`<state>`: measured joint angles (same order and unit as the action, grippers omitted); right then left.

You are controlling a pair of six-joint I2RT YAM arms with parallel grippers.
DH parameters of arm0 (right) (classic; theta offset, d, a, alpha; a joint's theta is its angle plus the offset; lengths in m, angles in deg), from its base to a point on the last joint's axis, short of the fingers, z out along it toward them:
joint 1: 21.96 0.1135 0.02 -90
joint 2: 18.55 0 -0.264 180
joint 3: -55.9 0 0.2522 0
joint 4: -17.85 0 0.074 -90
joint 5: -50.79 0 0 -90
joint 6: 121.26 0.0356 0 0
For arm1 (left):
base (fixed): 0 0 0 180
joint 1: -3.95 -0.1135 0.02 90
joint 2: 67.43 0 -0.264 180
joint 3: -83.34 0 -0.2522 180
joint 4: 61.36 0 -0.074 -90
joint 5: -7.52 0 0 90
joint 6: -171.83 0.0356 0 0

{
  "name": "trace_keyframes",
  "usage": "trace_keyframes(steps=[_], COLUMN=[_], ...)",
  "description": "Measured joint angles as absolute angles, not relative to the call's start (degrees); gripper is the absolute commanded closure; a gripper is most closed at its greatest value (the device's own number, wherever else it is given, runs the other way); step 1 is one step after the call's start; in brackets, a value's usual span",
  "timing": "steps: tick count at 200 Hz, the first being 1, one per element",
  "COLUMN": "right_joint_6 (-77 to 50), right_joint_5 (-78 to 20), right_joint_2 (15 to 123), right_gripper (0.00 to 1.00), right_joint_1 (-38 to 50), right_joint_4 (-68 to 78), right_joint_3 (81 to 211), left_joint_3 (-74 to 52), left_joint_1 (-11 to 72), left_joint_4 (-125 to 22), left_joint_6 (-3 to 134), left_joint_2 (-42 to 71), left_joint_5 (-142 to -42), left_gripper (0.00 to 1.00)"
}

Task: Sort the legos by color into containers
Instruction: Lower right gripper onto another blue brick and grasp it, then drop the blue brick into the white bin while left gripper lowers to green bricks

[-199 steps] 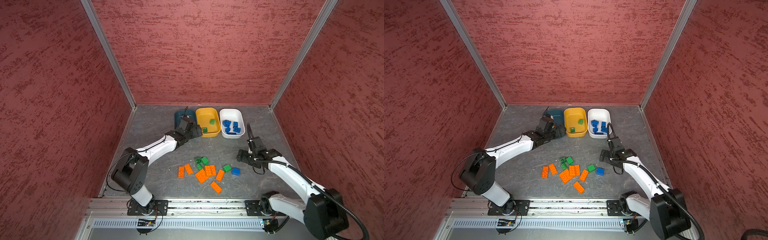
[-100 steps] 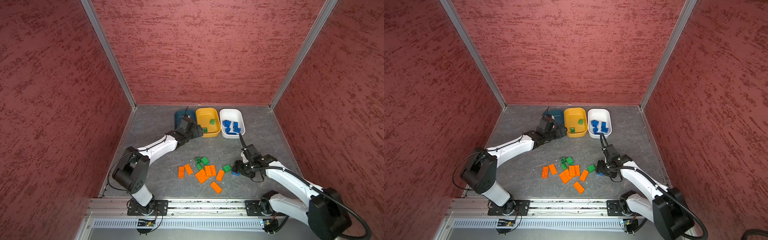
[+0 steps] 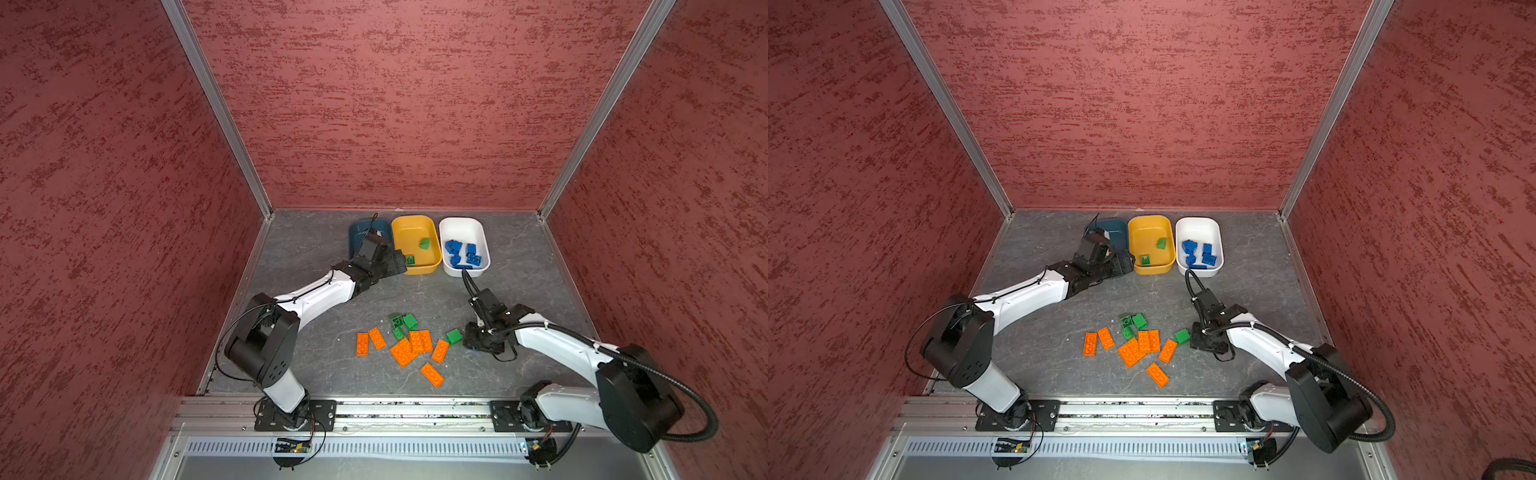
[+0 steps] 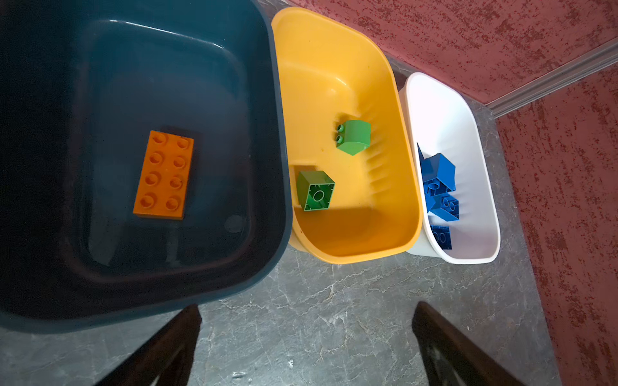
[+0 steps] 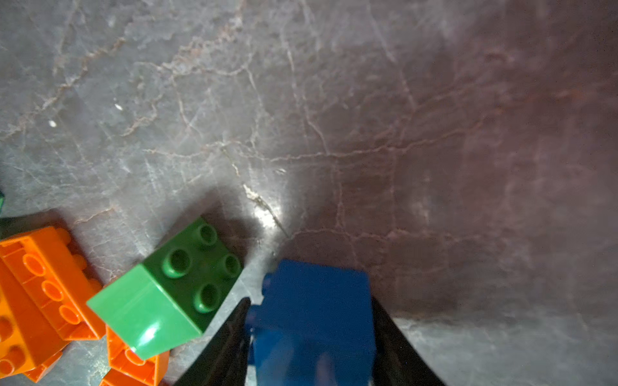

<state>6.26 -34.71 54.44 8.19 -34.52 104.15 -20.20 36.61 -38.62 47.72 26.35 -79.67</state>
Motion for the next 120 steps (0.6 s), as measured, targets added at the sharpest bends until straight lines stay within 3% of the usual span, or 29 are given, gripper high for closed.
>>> trace_keyframes(steps=[51,120], right_joint_6=[4.9,0.9], right_joint_5=[-39.1,-45.0], right_joint_2=[51.4,45.4], right_gripper=[0.68,0.73], right_joint_1=[8.6,7.7], right_joint_4=[-34.3,-30.7], right_joint_3=[104.1,107.9], left_joint_3=[-20.2,-21.2], left_joint_1=[40.0,41.2], left_joint_4=[-38.1,-34.0], left_joint_6=[51.4,55.9], left_joint_2=[26.3,24.1], left_joint_5=[-79.4,-78.4], left_gripper=[0.01,0.01])
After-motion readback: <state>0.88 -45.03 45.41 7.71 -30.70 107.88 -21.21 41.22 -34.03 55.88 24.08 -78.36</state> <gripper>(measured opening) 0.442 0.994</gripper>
